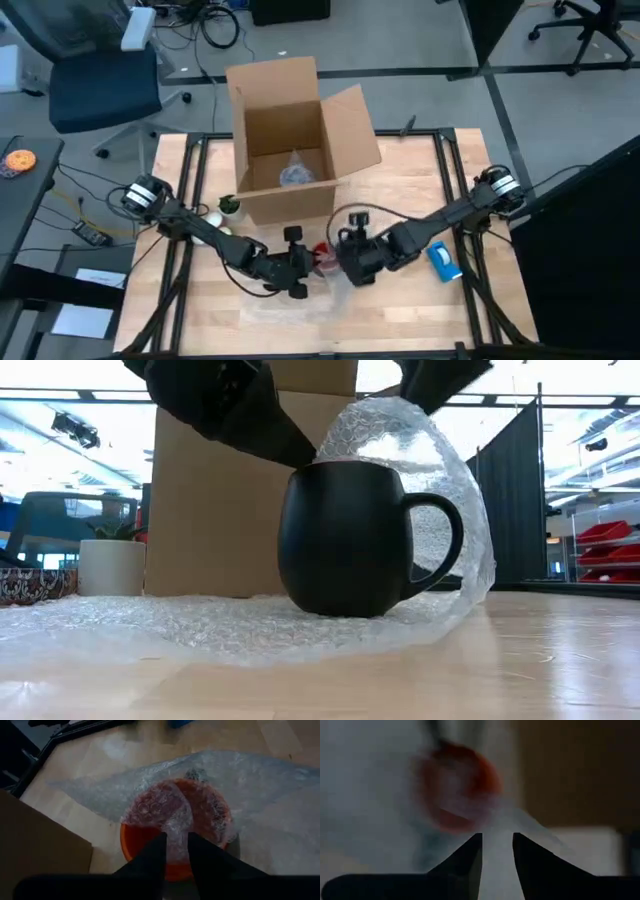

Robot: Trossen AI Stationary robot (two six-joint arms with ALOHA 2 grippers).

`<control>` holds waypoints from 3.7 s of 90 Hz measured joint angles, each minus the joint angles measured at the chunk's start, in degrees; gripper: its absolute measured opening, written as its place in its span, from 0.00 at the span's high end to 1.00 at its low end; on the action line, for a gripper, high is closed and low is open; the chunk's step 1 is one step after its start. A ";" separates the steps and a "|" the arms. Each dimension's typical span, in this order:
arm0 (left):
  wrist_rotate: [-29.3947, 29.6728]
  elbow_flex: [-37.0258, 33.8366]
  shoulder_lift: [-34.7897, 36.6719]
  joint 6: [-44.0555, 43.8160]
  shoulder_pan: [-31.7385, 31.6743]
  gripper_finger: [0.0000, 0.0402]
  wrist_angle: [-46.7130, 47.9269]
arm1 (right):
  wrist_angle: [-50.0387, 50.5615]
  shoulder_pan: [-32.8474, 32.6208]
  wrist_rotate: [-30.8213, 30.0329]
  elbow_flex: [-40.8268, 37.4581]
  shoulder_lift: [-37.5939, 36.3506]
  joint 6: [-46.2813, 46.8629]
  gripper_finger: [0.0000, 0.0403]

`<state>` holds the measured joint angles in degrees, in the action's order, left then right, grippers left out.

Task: Wrap mug
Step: Wrap the black mug with bubble wrap

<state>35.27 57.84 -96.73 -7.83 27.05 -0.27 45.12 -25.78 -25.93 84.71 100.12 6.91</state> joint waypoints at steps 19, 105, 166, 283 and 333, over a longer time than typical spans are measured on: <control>0.02 0.00 0.00 -1.21 0.33 0.84 -0.13 | -3.00 1.98 3.96 -0.04 0.02 -6.13 0.80; 5.00 13.66 0.25 -2.98 4.99 0.84 21.69 | -5.78 7.95 14.62 -0.02 5.33 -13.43 1.00; 24.56 24.37 -0.37 -19.65 14.82 0.68 17.60 | -3.12 -1.54 -4.48 3.32 -4.38 -10.03 1.00; 18.17 24.98 -8.76 -13.83 8.09 0.41 5.78 | 0.91 -3.80 0.55 3.32 -6.14 -3.38 1.00; 14.21 24.98 -8.76 -16.05 6.92 0.78 8.85 | -3.62 -5.59 3.77 3.32 -6.30 -6.60 1.00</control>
<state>49.48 82.83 -105.49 -23.88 33.96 8.57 41.50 -31.37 -22.17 88.03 93.81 0.32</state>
